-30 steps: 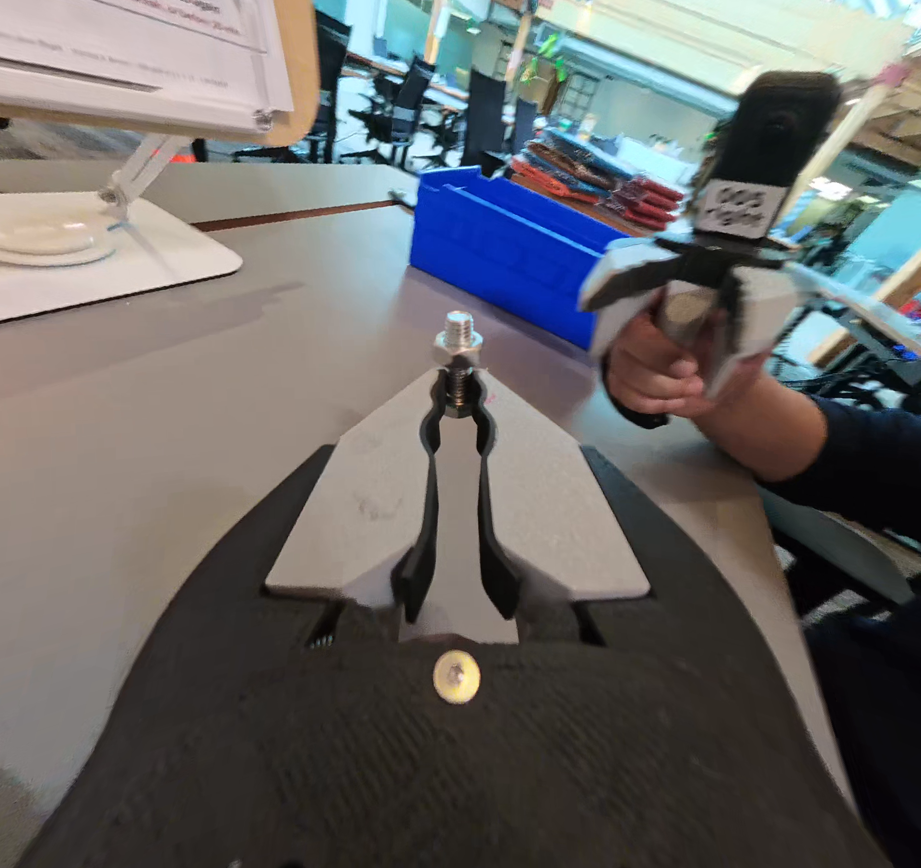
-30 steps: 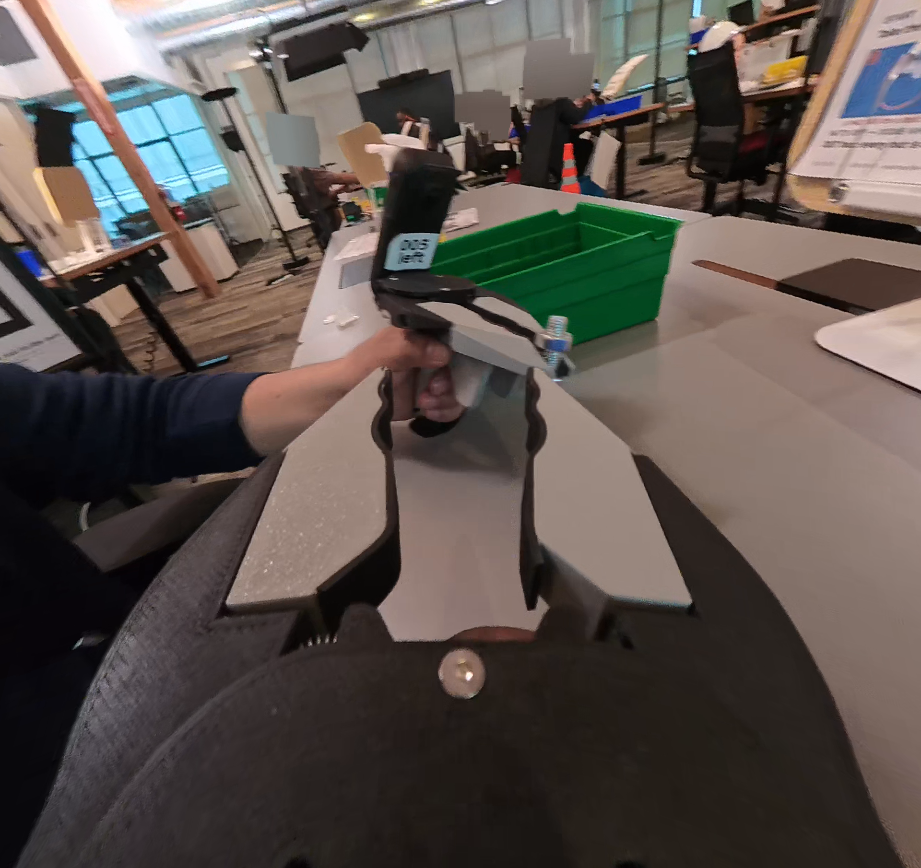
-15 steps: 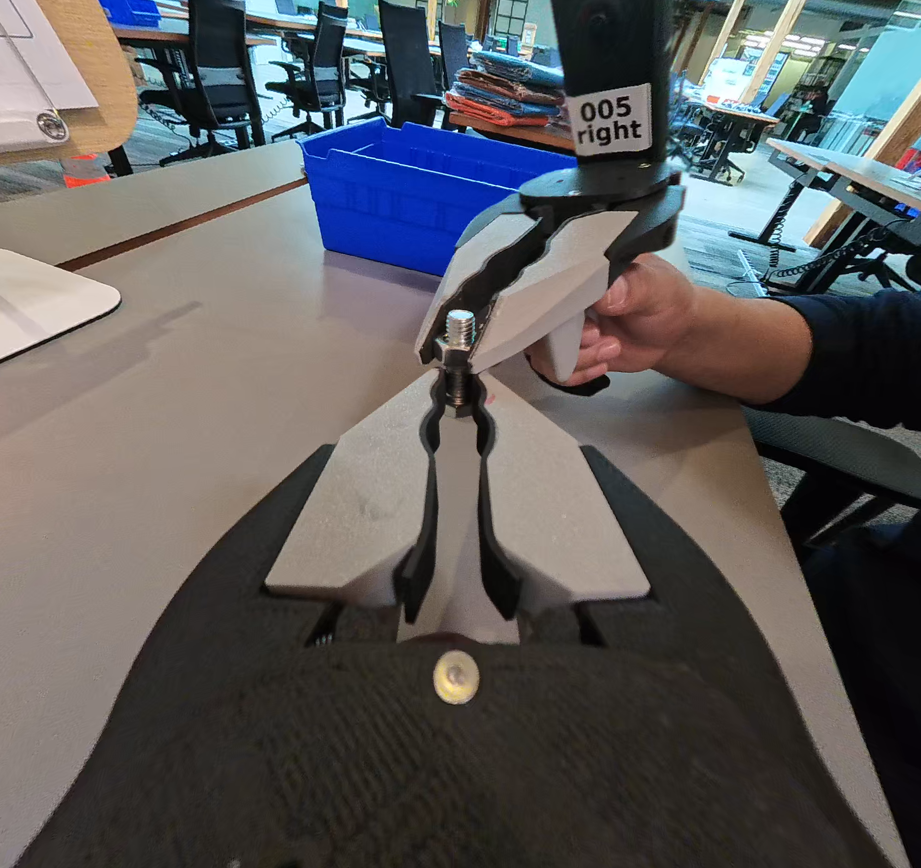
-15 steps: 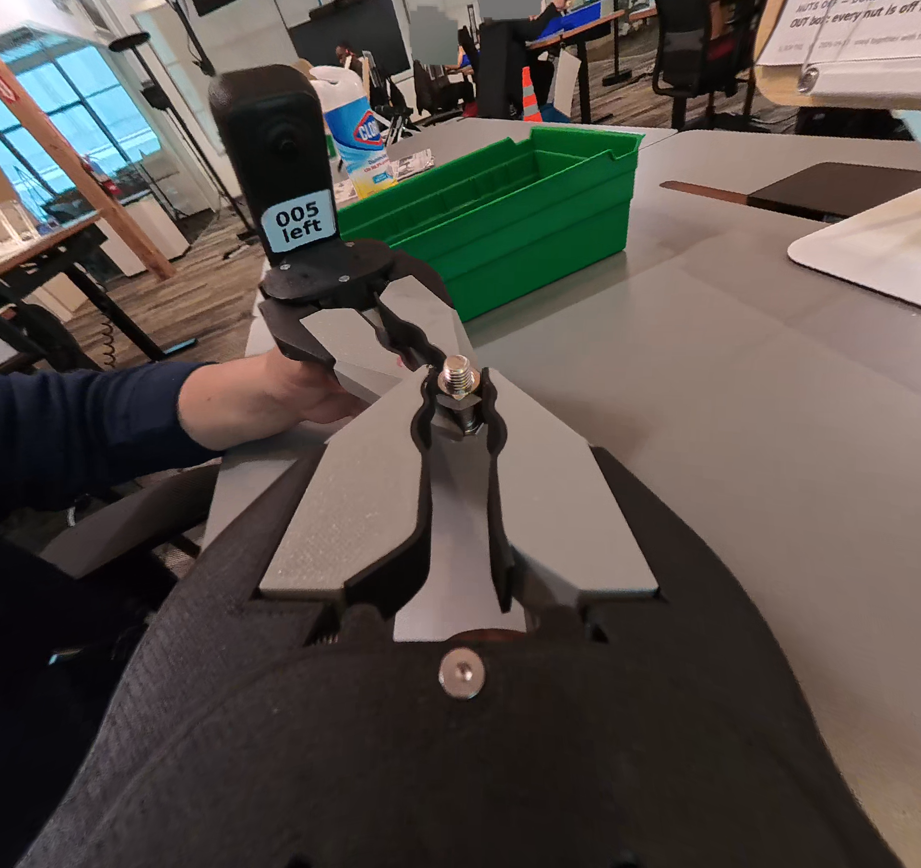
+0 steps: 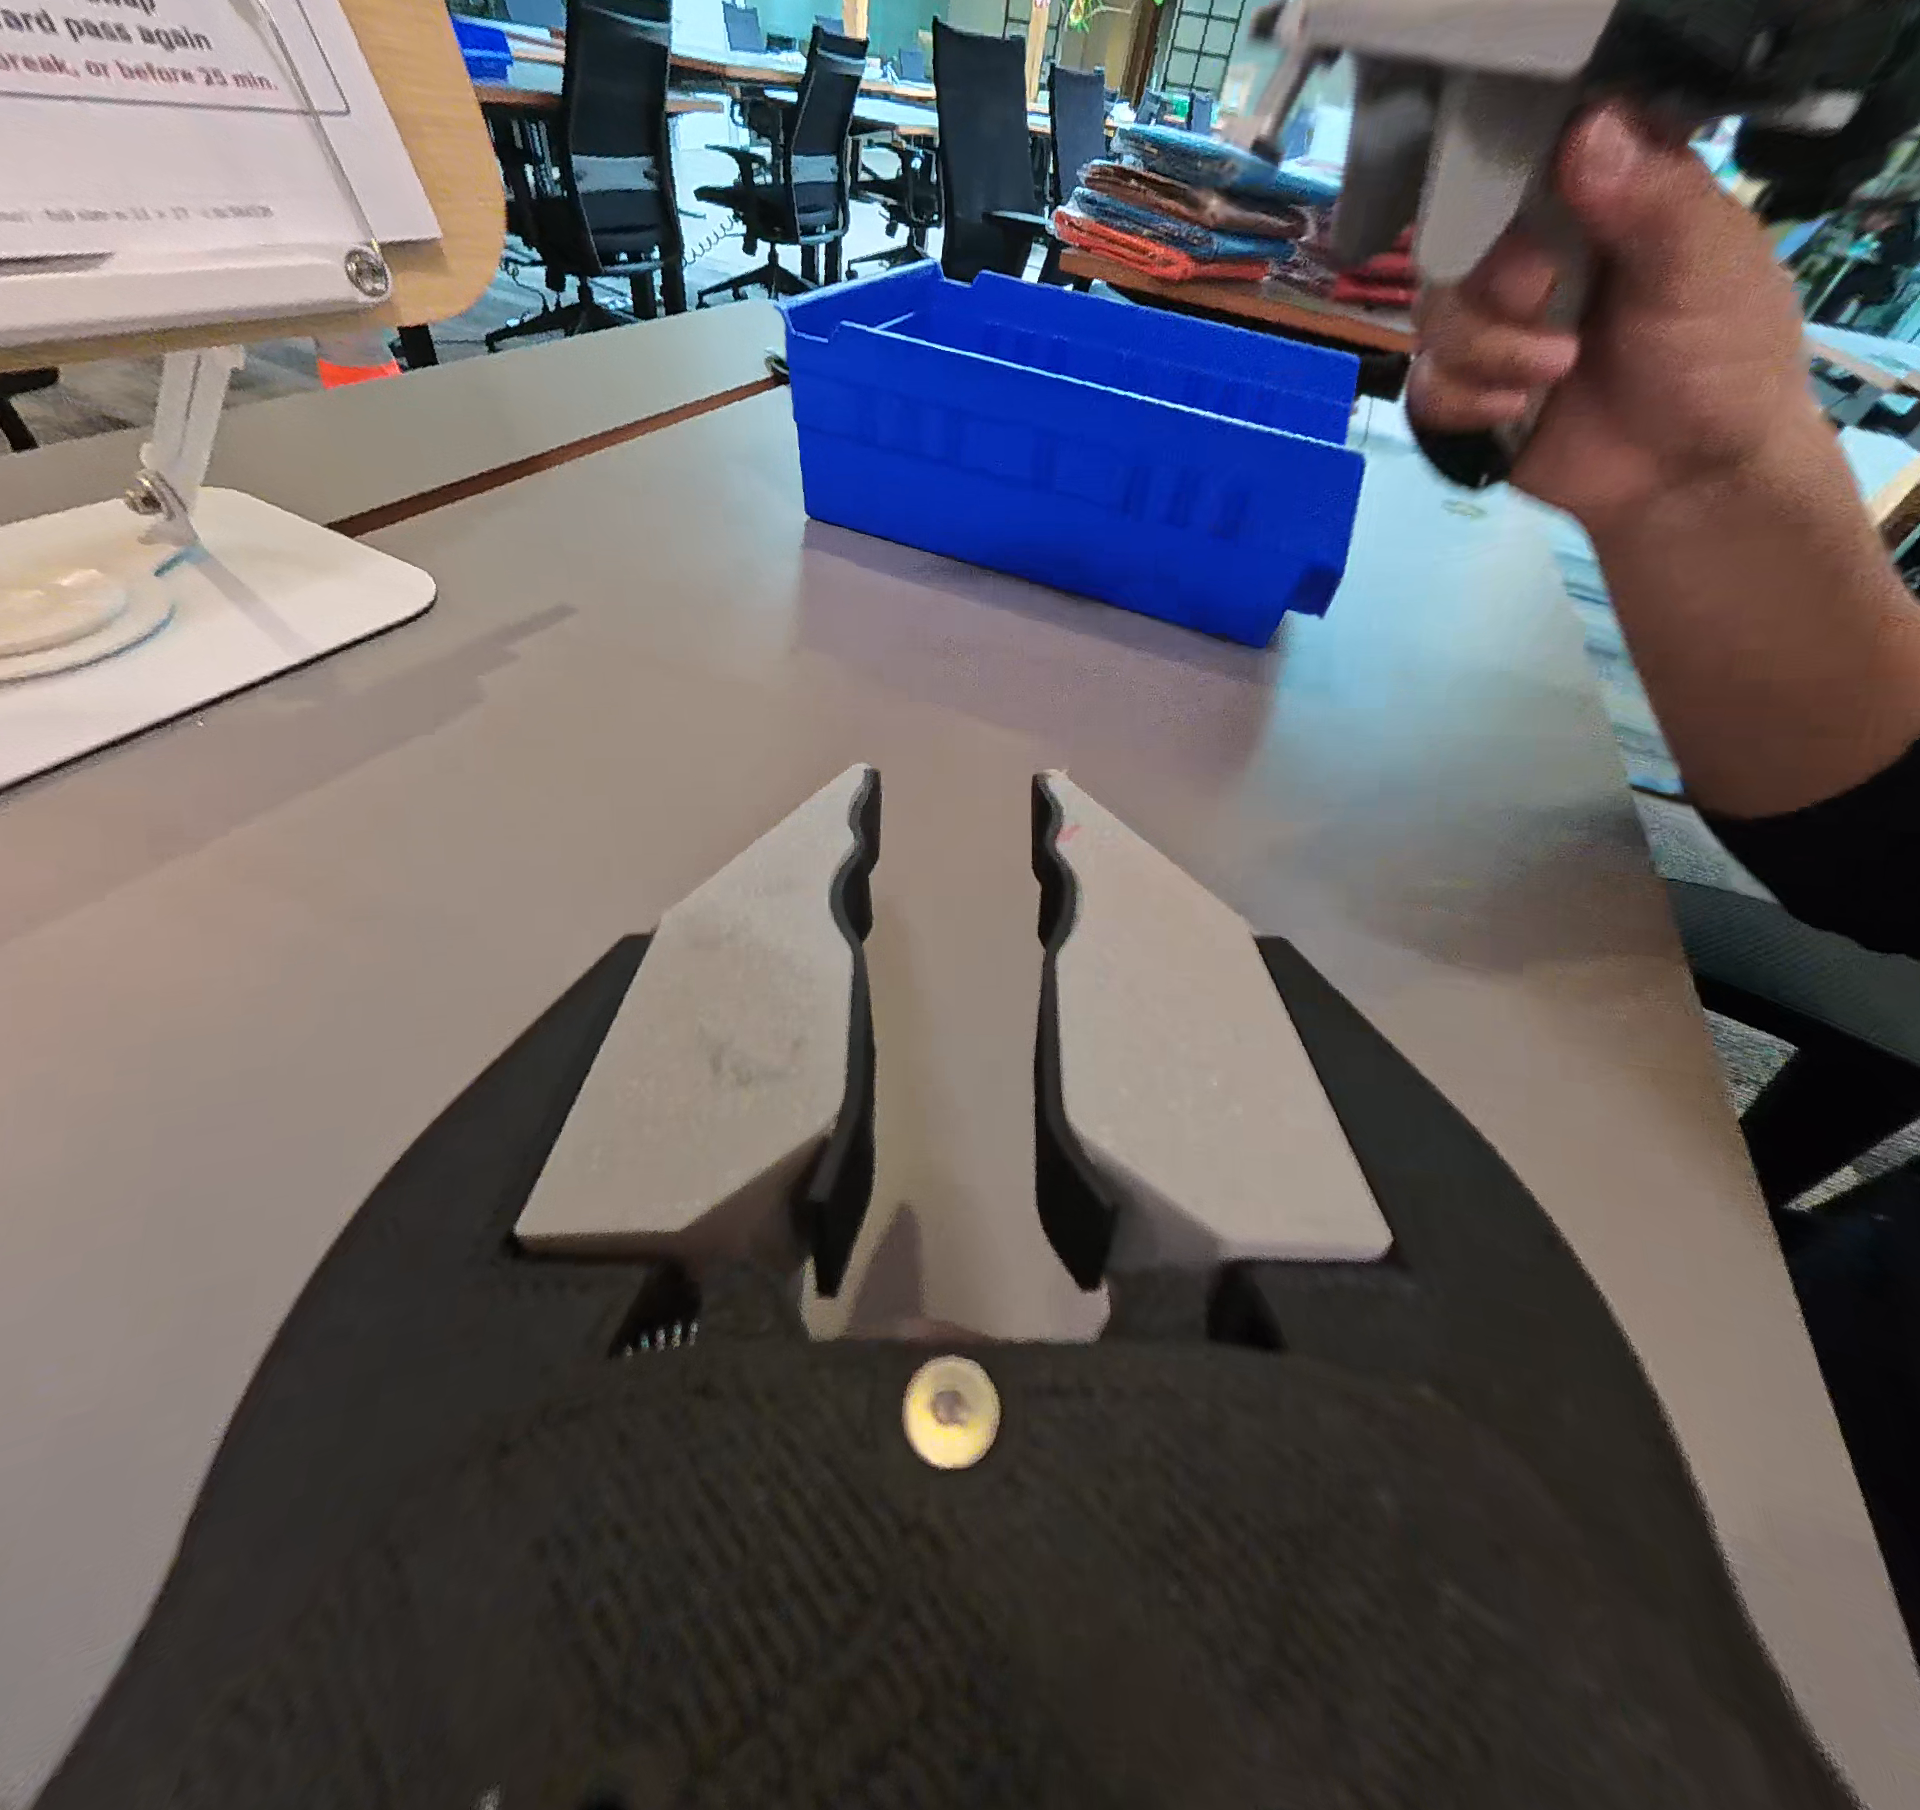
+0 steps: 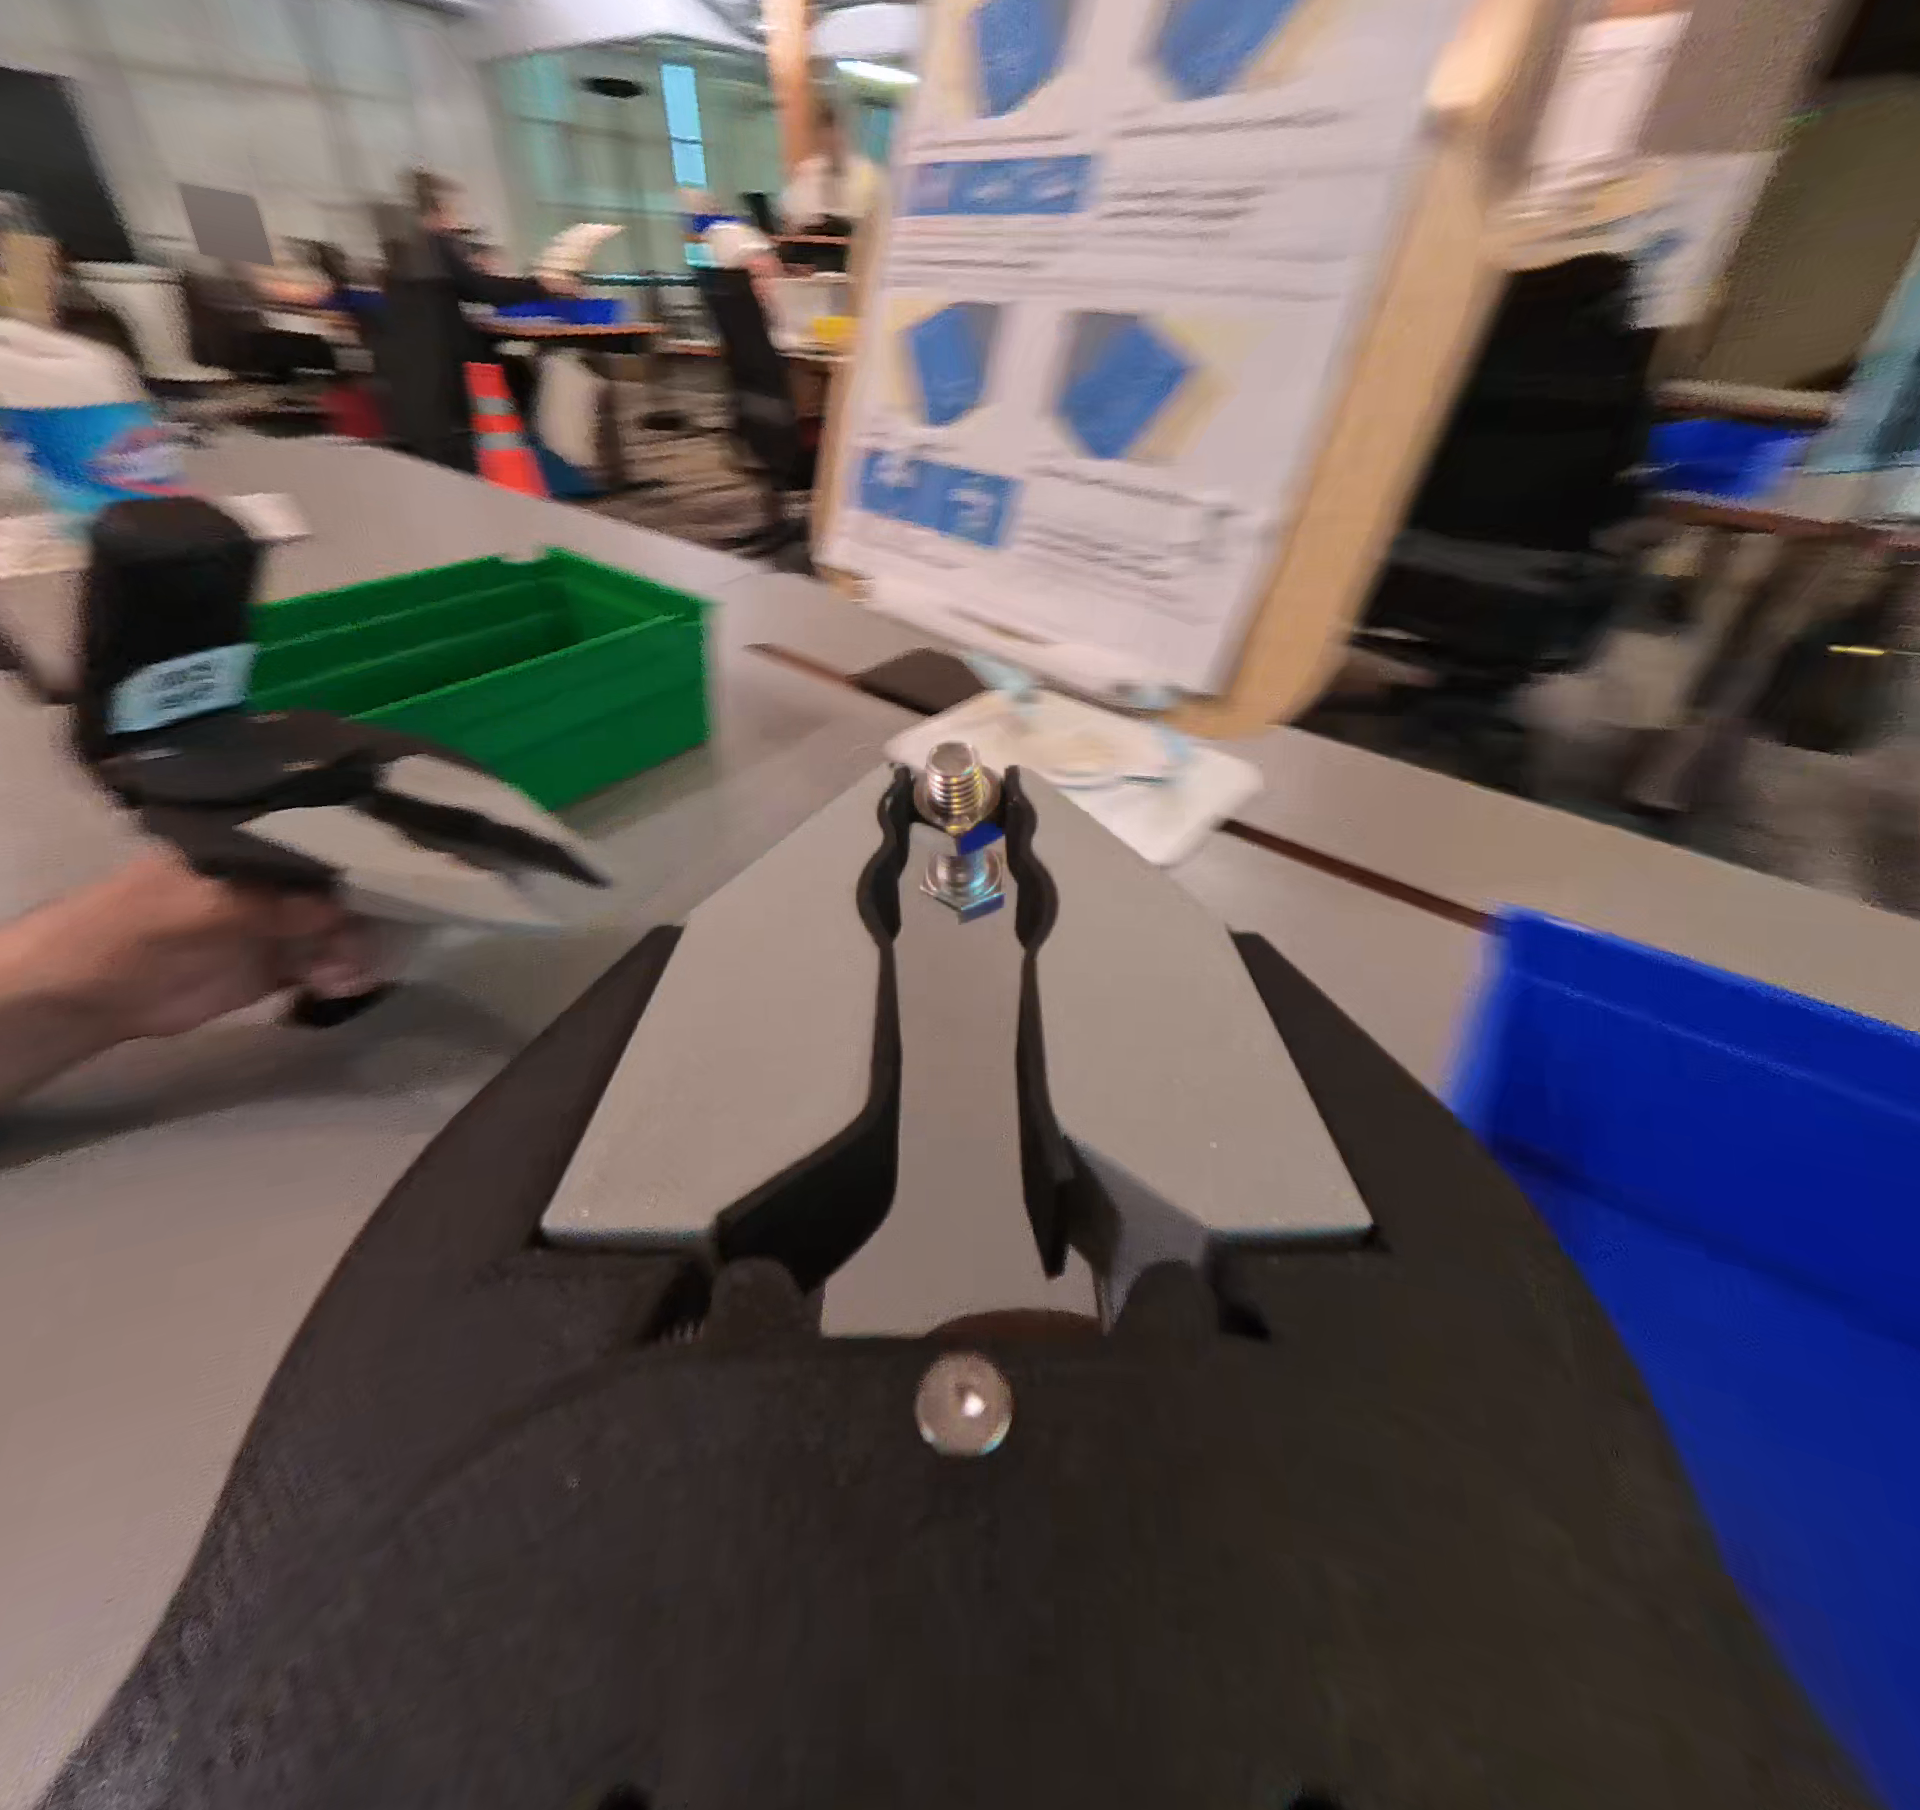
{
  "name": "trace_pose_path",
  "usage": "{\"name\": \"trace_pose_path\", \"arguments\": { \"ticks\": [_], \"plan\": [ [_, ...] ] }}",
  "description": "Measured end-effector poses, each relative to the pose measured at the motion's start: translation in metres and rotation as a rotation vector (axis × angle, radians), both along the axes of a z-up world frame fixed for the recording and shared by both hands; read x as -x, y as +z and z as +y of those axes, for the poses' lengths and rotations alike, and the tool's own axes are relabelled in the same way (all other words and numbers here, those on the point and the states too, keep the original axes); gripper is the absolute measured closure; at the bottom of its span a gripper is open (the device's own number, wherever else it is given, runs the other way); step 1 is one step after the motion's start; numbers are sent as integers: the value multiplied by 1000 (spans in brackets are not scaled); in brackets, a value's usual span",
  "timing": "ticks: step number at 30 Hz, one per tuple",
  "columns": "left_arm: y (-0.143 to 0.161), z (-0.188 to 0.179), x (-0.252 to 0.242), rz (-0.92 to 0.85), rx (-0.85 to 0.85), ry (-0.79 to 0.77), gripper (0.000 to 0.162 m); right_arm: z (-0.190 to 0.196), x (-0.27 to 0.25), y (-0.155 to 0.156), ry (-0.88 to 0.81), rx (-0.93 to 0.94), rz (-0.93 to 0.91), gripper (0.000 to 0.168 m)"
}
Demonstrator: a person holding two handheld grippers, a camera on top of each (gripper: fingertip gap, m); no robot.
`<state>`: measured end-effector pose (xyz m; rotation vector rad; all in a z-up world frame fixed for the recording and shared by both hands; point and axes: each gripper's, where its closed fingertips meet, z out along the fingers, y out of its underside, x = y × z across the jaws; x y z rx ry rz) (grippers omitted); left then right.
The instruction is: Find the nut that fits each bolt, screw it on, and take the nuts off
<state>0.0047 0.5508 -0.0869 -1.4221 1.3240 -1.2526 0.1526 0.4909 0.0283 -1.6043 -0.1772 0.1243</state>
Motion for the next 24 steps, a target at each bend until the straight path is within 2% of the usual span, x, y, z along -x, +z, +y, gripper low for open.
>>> {"name": "trace_pose_path", "arguments": {
  "ticks": [2, 5, 7, 11, 14, 16, 20, 22, 24],
  "plan": [
    [-4, -2, -1, 24, 9, -7, 135, -20, -58, 1, -131, 66, 1, 154],
    [-14, -8, -6, 66, 1, -28, 135, -42, -135, -40, -275, 283, 34, 153],
    [-23, -11, -9, 104, -19, -36, 135, -54, -170, -78, -346, 448, 23, 153],
    [-34, -16, -12, 146, -49, -49, 135, -64, -189, -148, -336, 745, -4, 153],
    [-37, -14, -12, 160, -74, -40, 136, -63, -193, -175, -329, 861, -46, 153],
    [-38, -11, -11, 167, -84, -27, 137, -58, -194, -181, -332, 876, -63, 153],
    [-38, -5, -9, 161, -66, -11, 137, -44, -201, -169, -358, 814, -55, 155],
    [-36, -4, -8, 157, -62, -10, 137, -40, -205, -152, -404, 760, -61, 150],
    [-36, -5, -8, 160, -71, -11, 137, -34, -195, -119, -406, 629, -83, 148]
  ]
}}
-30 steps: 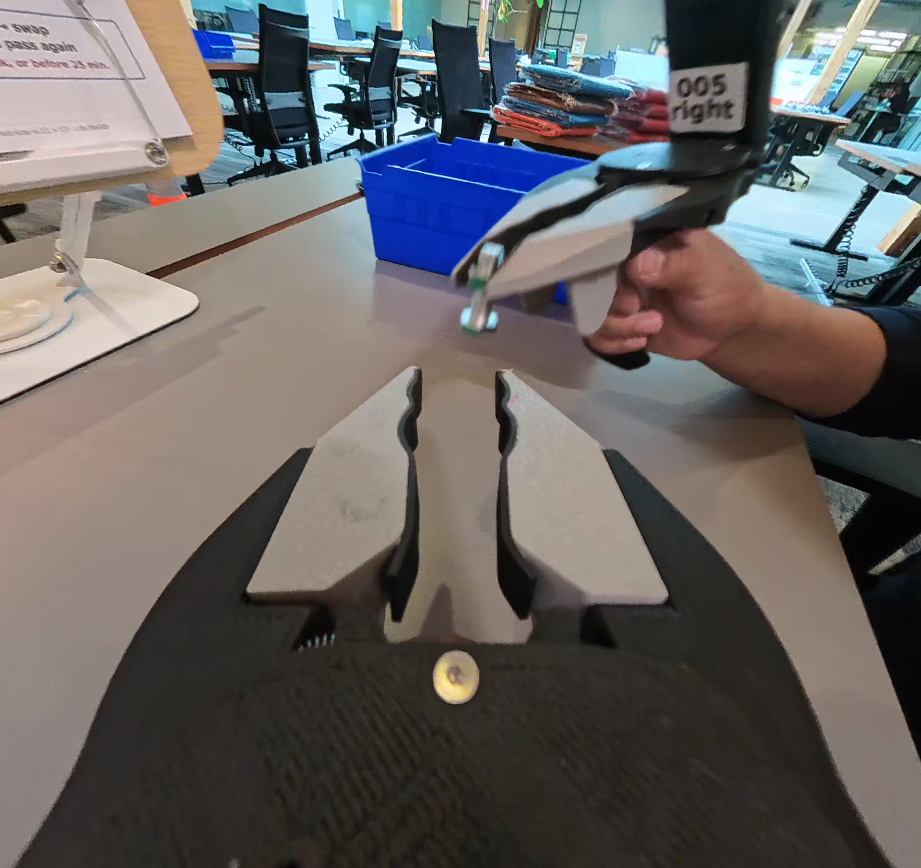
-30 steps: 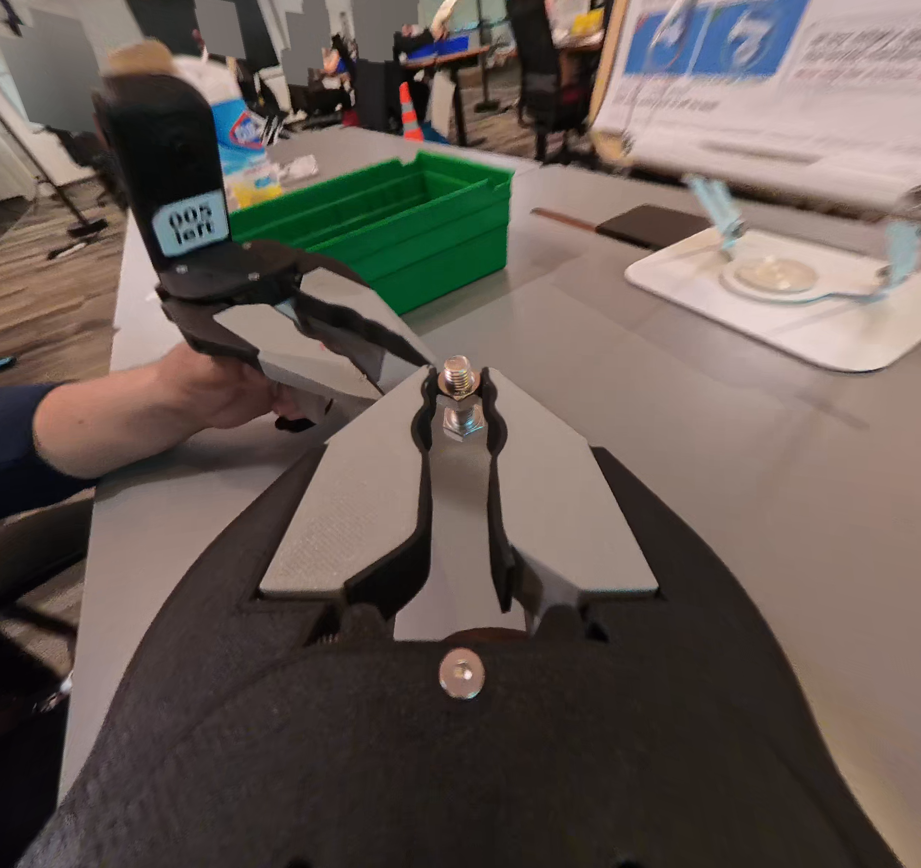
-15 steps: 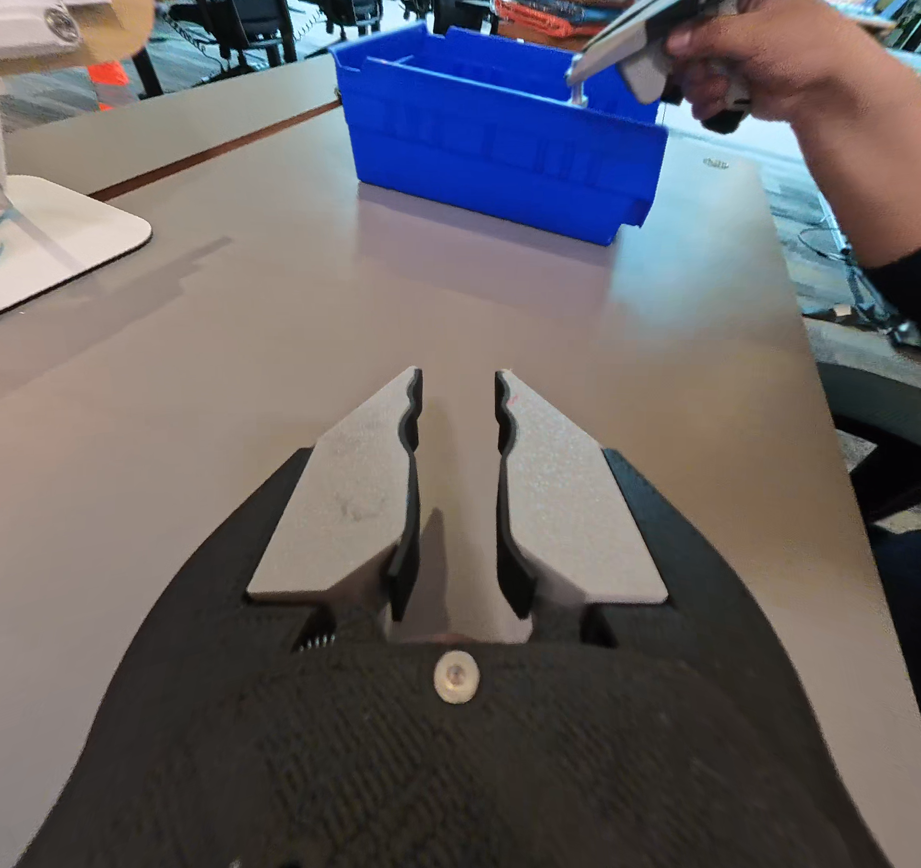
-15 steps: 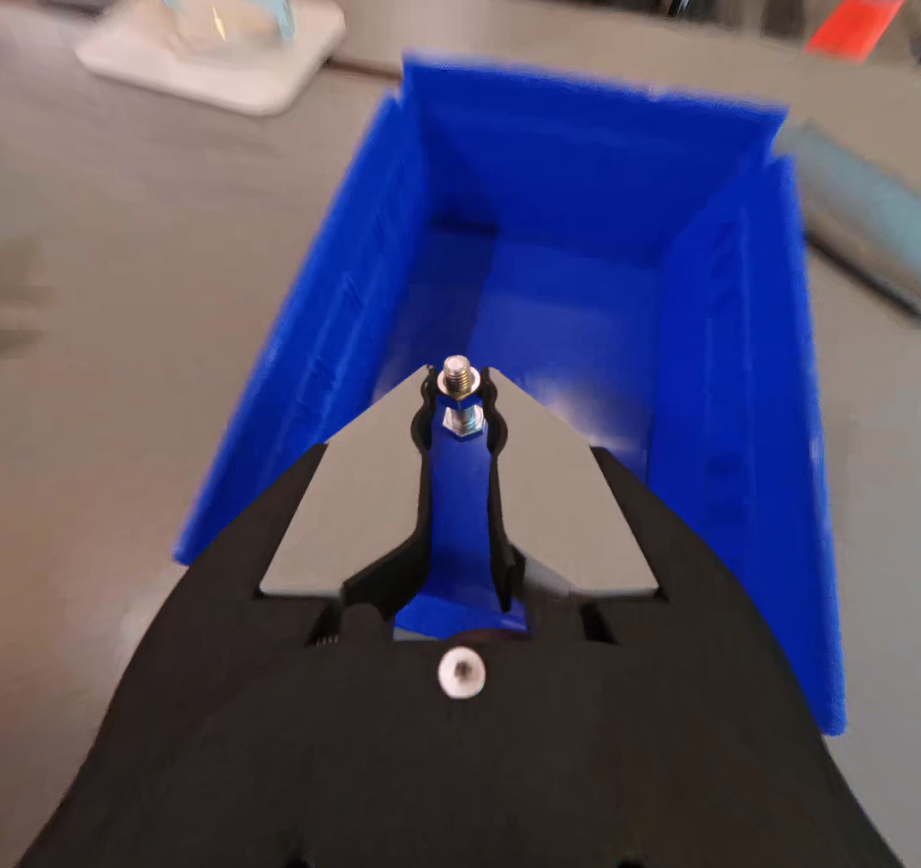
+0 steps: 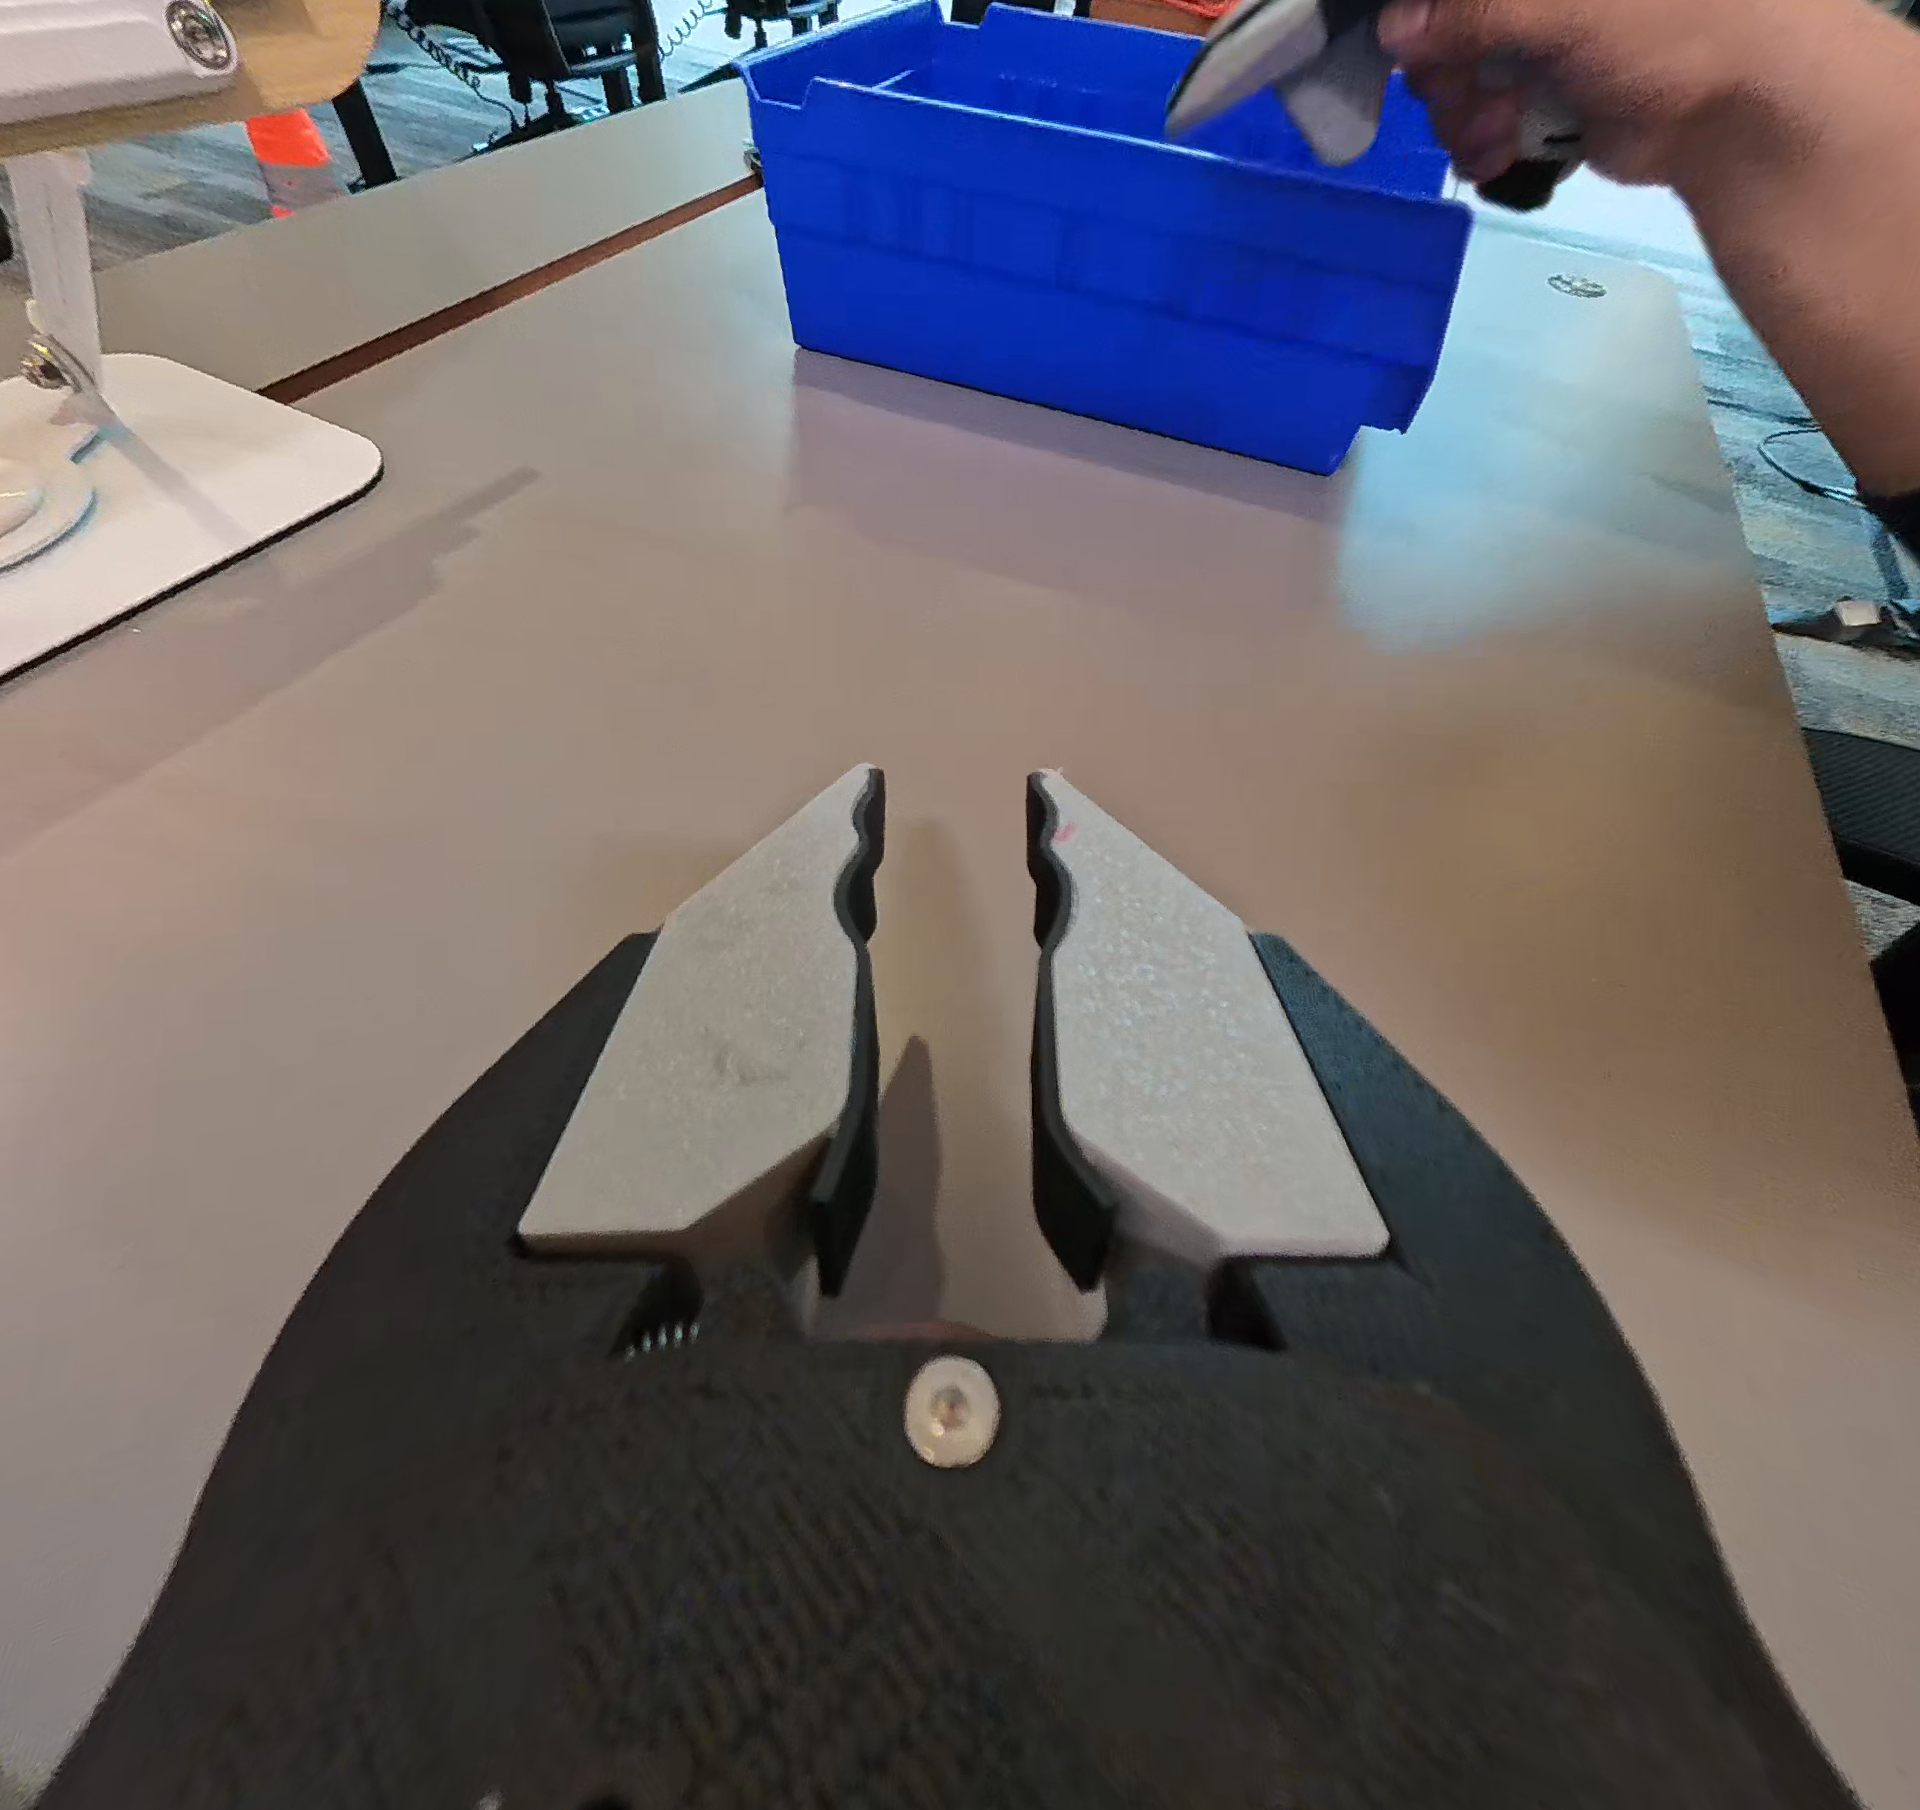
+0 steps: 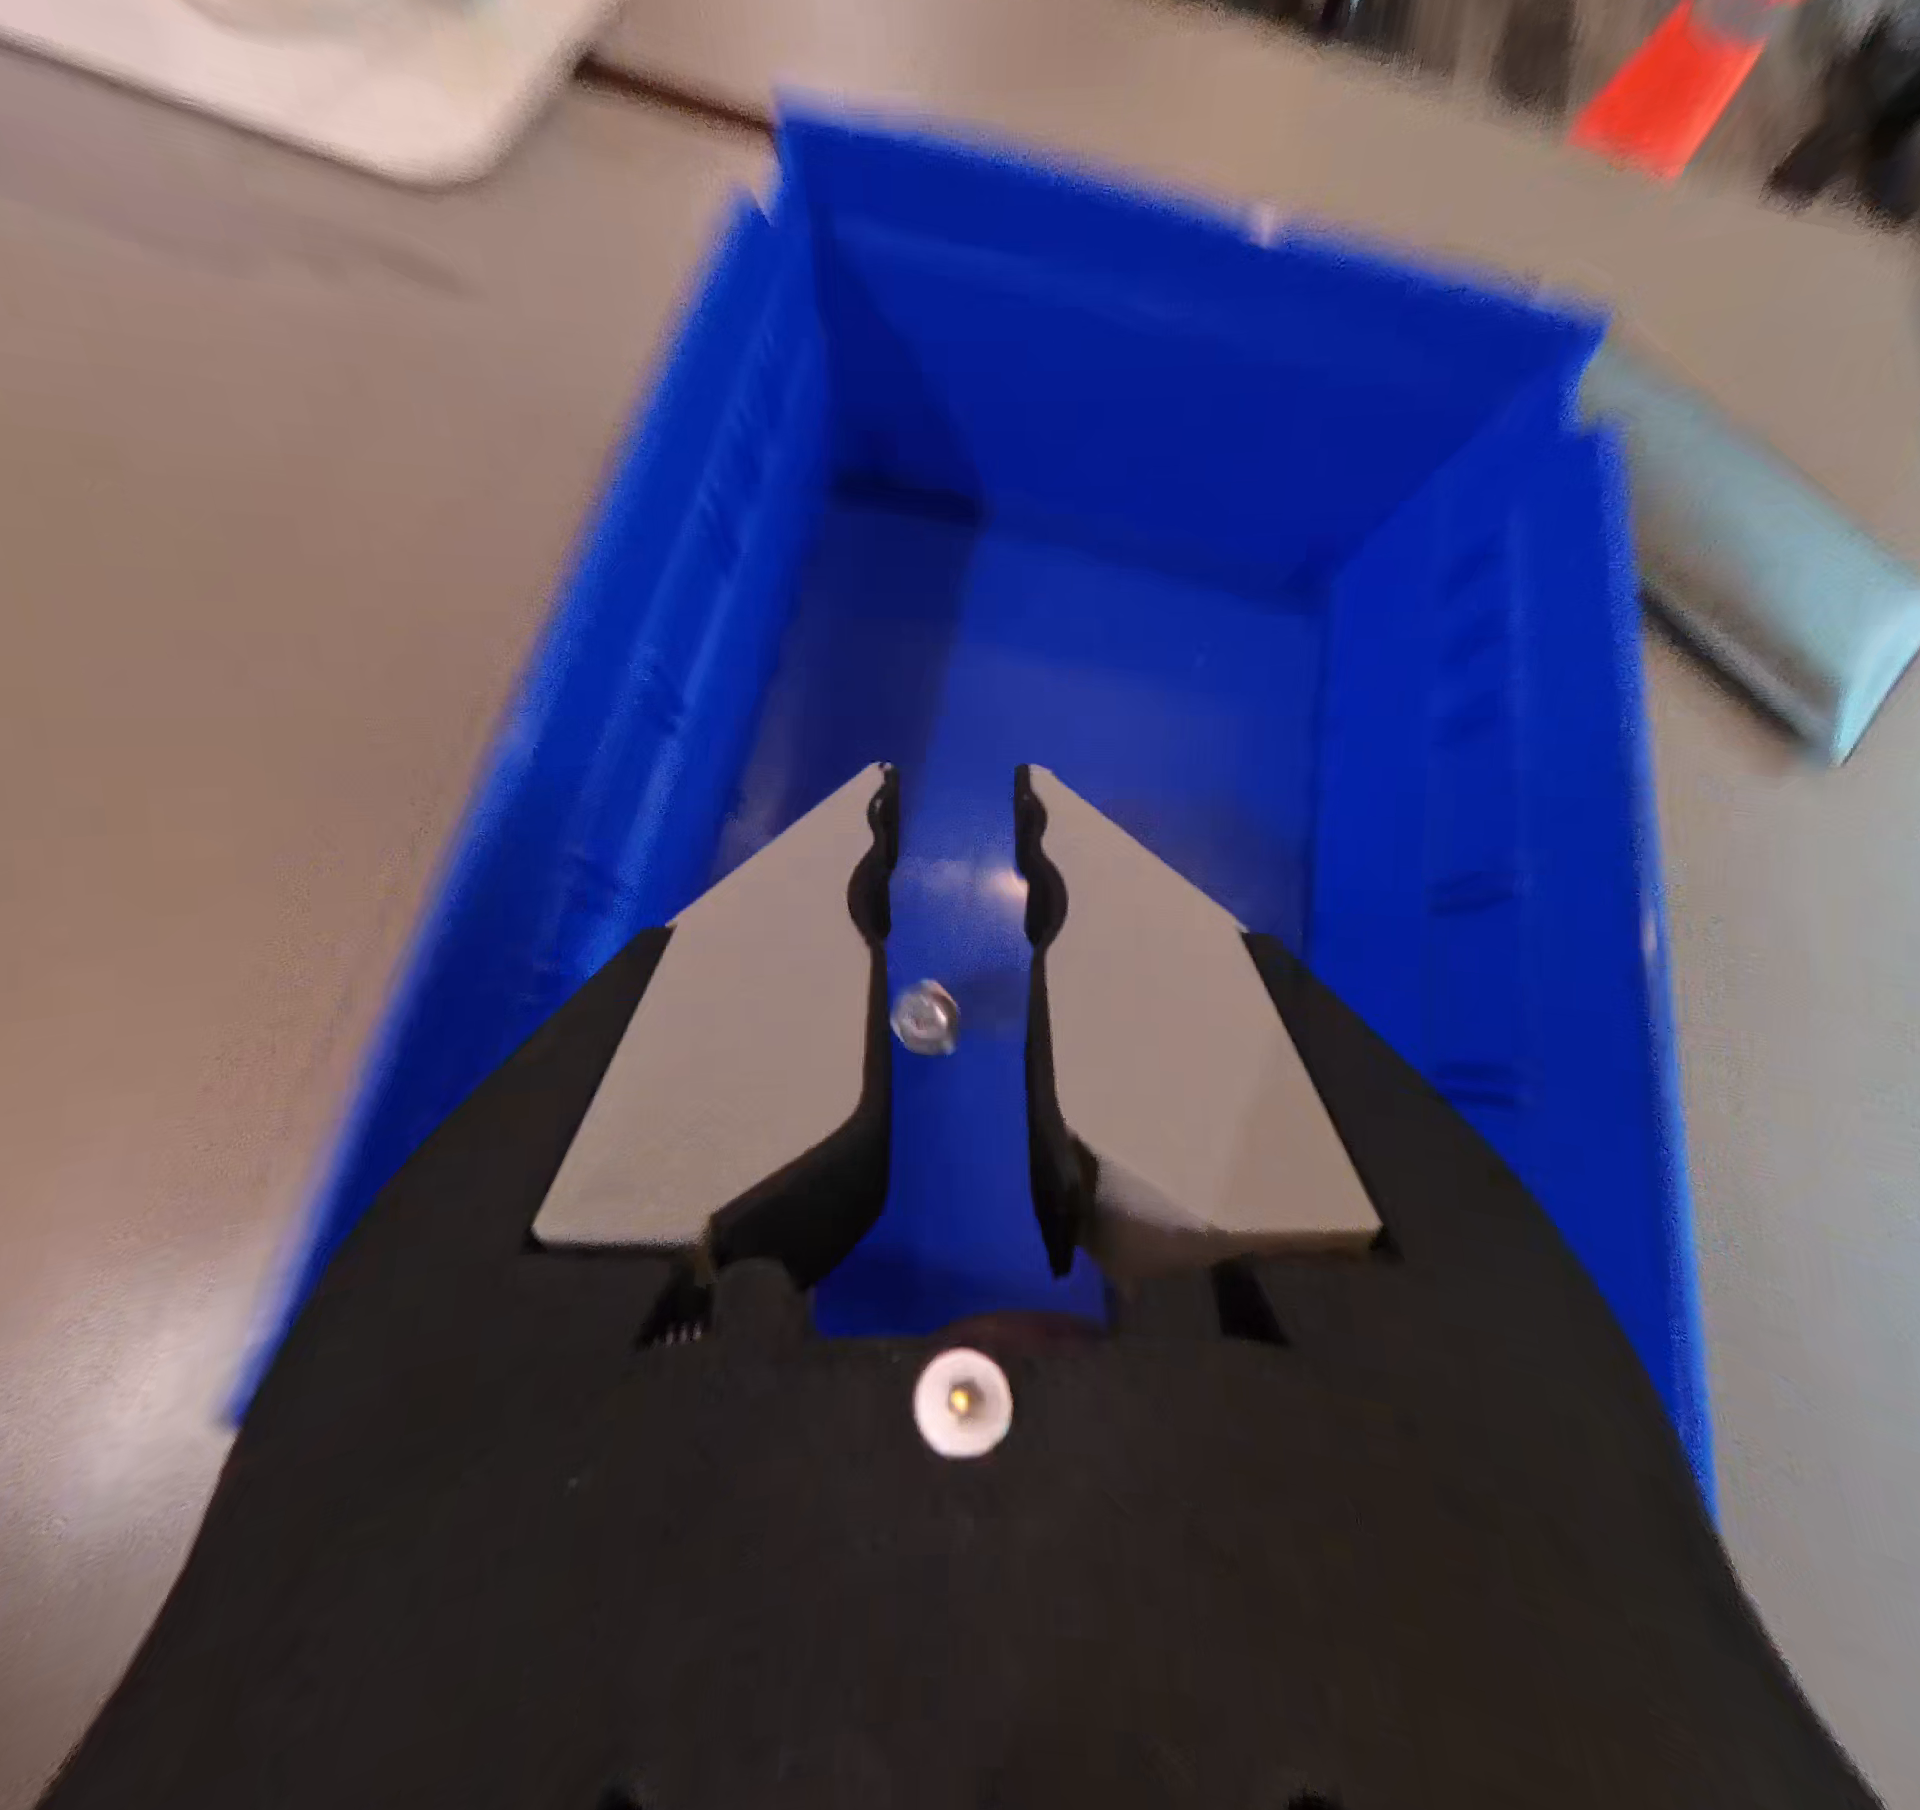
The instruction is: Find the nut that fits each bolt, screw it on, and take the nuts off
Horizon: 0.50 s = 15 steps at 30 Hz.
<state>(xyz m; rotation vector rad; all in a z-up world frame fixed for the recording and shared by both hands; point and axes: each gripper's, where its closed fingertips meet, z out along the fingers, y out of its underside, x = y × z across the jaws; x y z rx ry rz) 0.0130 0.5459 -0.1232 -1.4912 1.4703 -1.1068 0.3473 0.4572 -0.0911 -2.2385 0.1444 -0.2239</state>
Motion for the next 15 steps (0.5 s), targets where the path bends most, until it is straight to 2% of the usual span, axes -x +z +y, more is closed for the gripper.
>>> {"name": "trace_pose_path", "arguments": {
  "ticks": [2, 4, 11, 15],
  "plan": [
    [-1, -2, -1, 2, -7, -6, 137, 5, 17, 32, 36, -123, -41, 149],
    [-3, -3, -2, 13, -8, -12, 137, 7, 28, 48, 62, -171, -72, 150],
    [-6, -2, -2, 25, -9, -8, 137, 6, 57, 65, 128, -252, -53, 149],
    [-6, -1, -2, 24, -4, -8, 137, 3, 101, 95, 224, -410, 48, 147]
  ]
}}
